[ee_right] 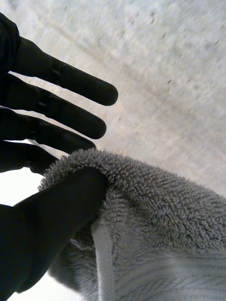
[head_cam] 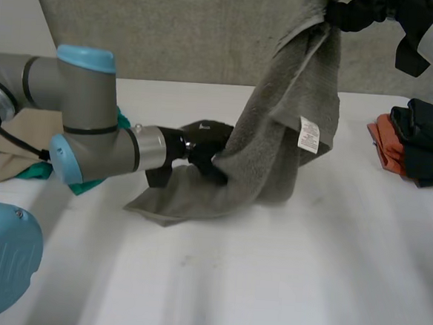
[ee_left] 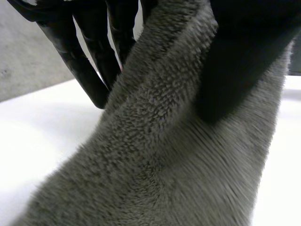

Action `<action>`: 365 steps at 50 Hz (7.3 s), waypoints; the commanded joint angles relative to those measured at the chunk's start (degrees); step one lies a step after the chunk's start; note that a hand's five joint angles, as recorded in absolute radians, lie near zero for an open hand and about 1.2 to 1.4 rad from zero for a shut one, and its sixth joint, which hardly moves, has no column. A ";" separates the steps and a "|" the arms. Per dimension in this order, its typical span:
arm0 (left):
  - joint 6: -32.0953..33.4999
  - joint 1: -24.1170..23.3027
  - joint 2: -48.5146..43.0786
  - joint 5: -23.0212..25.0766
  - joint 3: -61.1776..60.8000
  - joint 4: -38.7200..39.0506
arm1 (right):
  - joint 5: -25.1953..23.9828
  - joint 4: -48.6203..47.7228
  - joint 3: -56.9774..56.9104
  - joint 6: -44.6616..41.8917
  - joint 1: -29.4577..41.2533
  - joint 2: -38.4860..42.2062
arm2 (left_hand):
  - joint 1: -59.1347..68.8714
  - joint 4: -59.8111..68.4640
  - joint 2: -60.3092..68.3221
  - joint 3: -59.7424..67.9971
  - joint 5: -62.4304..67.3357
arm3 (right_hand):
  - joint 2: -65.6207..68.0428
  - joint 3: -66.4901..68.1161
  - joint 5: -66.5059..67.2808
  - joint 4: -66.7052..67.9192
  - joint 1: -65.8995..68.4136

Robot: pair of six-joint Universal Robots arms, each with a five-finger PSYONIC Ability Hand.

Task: Fold the laundry.

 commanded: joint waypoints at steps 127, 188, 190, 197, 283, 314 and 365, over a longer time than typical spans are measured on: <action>25.00 10.84 41.70 -28.71 -33.68 5.21 | 22.61 18.53 12.11 -21.90 -0.82 3.54 | 18.46 23.54 23.74 24.14 23.89 | 12.96 11.91 12.28 11.48 15.07; 20.69 -5.26 46.35 -39.09 -13.11 1.87 | 48.99 -3.96 4.54 34.47 15.46 29.75 | 18.46 23.54 23.74 24.14 23.89 | 12.96 11.91 12.28 11.48 15.07; 21.13 -2.45 46.35 -38.91 -14.34 1.87 | 46.18 -5.63 7.00 28.05 13.08 26.50 | 18.46 23.54 23.74 24.14 23.89 | 12.96 11.91 12.28 11.48 15.07; 20.87 10.38 45.74 -33.12 -20.84 1.88 | 22.02 -3.28 11.40 -0.34 -0.89 13.66 | 18.46 23.54 23.74 24.14 23.89 | 12.96 11.91 12.28 11.48 15.07; 17.44 11.62 23.50 -33.03 -35.80 15.33 | 24.02 -12.76 27.75 -25.94 -7.85 21.91 | -40.40 -35.32 -35.12 -34.72 -34.97 | 12.96 11.91 12.28 11.48 15.07; 15.94 13.30 14.44 -33.72 -26.55 -7.08 | 22.35 -7.94 28.63 -30.33 -8.81 16.39 | 18.46 23.54 23.74 24.14 23.89 | 12.96 11.91 12.28 11.48 15.07; 16.65 11.63 22.97 -42.60 2.46 32.55 | 22.88 -22.60 -5.03 -5.55 -11.19 11.89 | 18.46 23.54 23.74 24.14 23.89 | 12.96 11.91 12.28 11.48 15.07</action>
